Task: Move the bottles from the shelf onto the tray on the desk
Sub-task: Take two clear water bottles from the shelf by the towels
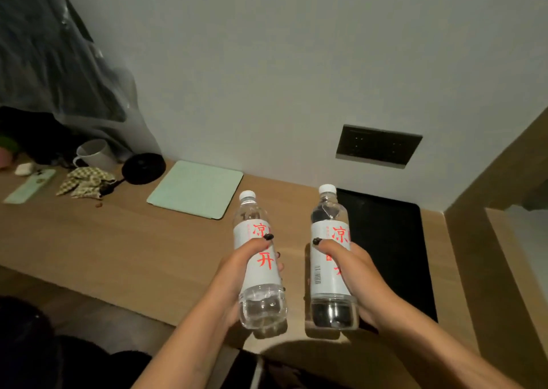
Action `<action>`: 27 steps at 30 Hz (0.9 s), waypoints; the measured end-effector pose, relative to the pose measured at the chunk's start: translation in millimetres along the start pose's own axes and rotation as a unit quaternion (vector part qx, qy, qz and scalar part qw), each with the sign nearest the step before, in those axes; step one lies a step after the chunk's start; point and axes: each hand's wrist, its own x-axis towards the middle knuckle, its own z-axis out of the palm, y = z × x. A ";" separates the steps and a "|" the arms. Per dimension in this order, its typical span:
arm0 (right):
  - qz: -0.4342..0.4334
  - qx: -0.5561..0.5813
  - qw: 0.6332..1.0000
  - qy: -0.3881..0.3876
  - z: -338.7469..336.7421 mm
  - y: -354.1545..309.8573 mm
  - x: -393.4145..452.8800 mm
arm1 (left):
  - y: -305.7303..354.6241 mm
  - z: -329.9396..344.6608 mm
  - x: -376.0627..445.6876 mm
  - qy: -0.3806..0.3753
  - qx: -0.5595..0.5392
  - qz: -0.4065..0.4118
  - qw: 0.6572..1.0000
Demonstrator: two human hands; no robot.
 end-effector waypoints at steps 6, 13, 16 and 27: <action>-0.019 -0.017 0.999 0.044 0.8 -33.1 36.4 | 32.3 7.5 41.9 0.004 -0.017 -0.006 1.000; -0.051 -0.030 0.989 0.137 25.4 -59.8 84.7 | 87.1 1.6 101.4 0.014 0.152 0.104 0.983; -0.063 -0.059 0.979 0.183 37.7 -67.4 107.6 | 111.3 1.0 127.0 0.013 0.226 0.120 0.967; -0.093 -0.152 0.945 0.273 74.7 -76.0 185.8 | 155.5 -5.7 216.2 -0.065 0.455 0.238 0.856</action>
